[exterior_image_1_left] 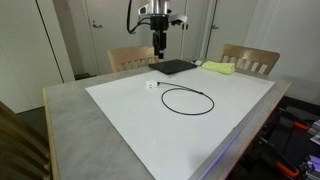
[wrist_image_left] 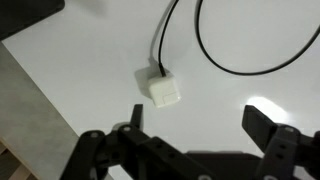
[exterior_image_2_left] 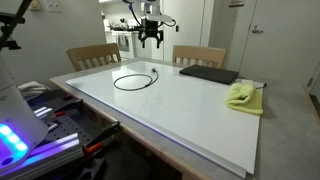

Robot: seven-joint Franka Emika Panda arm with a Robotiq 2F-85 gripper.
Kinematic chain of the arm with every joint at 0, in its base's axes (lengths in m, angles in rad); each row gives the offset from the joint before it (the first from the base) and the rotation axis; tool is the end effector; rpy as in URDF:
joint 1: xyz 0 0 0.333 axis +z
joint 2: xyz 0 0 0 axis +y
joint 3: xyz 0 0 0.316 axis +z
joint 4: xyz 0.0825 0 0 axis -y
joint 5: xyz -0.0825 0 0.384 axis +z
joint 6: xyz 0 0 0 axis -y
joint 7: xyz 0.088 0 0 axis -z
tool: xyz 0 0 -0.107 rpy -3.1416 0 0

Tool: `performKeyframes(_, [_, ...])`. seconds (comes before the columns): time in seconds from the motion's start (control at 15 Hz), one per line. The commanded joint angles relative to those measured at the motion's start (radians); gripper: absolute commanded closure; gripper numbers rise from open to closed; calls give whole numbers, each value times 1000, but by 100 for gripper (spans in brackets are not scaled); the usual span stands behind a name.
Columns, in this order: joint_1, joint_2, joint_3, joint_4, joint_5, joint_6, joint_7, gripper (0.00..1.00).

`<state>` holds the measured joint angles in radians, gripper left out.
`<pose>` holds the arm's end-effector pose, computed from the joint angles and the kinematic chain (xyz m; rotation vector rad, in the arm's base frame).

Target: Straighten the cable

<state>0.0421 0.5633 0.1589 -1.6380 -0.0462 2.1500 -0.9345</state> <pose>0.6691 0.1214 0.2889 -2.5951 -1.6622 0.0371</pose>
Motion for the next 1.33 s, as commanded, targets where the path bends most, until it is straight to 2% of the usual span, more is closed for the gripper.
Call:
performKeyframes(0.0, [-2, 2, 4, 1, -3, -4, 3, 0])
performKeyframes(0.2, [-2, 2, 4, -1, -3, -3, 3, 0])
performKeyframes(0.33, [-2, -21, 17, -52, -16, 88, -45, 0])
performKeyframes(0.6, [22, -44, 12, -143, -129, 292, -101, 0])
performKeyframes(0.8, [10, -39, 28, -196, -149, 408, -141, 0])
performKeyframes(1.27, [-15, -16, 48, -238, -127, 443, -233, 0])
